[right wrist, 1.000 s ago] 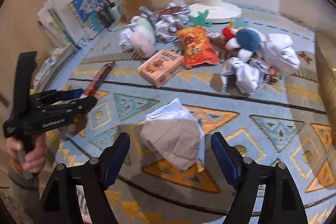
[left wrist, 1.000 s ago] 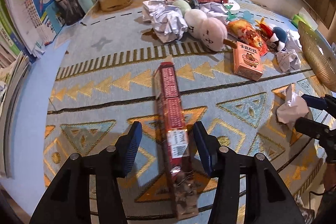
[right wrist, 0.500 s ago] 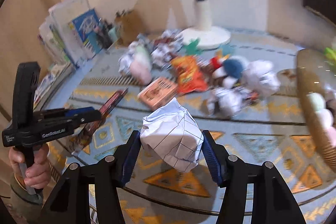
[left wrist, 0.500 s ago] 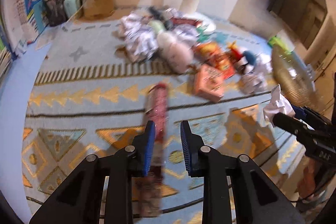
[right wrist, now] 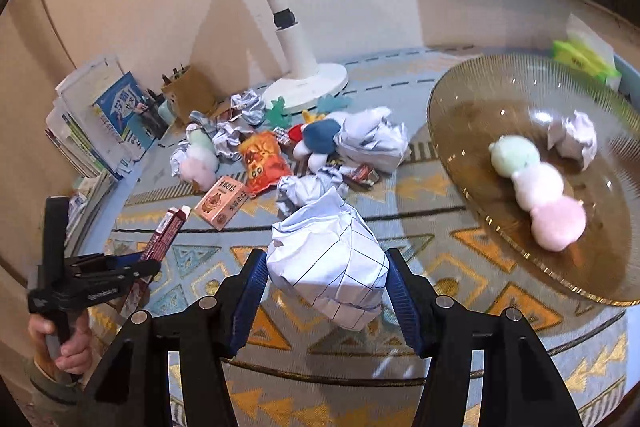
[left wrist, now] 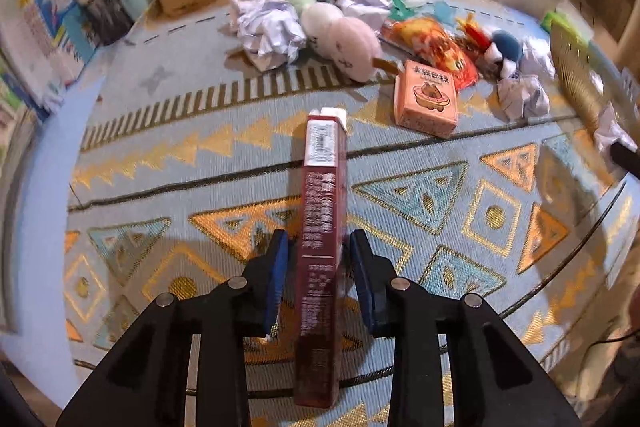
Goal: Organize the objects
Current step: 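Carry the red box and paper into the amber glass bowl and release both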
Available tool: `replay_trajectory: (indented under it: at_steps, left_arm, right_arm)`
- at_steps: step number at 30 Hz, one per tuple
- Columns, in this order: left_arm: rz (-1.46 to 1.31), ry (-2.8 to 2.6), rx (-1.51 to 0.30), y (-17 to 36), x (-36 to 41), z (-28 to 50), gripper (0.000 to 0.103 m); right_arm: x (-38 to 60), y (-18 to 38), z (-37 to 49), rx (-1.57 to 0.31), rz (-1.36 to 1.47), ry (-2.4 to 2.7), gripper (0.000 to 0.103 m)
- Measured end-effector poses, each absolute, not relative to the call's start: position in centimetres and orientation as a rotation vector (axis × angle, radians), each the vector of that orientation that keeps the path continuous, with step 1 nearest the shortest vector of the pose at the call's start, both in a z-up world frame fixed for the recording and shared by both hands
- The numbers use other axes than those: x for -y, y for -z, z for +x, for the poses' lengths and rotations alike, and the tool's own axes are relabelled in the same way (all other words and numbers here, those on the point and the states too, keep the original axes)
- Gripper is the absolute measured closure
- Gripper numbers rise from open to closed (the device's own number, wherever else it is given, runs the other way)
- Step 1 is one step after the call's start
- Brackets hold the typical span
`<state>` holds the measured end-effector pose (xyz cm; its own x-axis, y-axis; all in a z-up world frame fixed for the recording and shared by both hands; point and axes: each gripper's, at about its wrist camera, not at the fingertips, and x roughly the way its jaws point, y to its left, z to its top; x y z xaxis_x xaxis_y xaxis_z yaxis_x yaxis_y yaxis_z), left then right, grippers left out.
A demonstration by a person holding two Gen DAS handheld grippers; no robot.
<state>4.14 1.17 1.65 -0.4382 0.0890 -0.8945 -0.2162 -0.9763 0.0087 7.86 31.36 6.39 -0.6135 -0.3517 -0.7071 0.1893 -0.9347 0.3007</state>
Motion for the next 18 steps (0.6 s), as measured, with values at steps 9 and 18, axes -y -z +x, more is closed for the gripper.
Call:
replay_trajectory:
  at_steps: [9,18]
  left_arm:
    - [-1.434,-2.489,-0.059,-3.6,-1.5,3.6,0.088]
    - [-1.049,-2.357,0.007,-12.6,-11.1,1.8,0.088]
  right_arm:
    - [-32.2,-8.0,9.4,0.302,1.078,2.597,0.045]
    - [-40.6,-15.7,11.3,0.344,0.815,2.903,0.045]
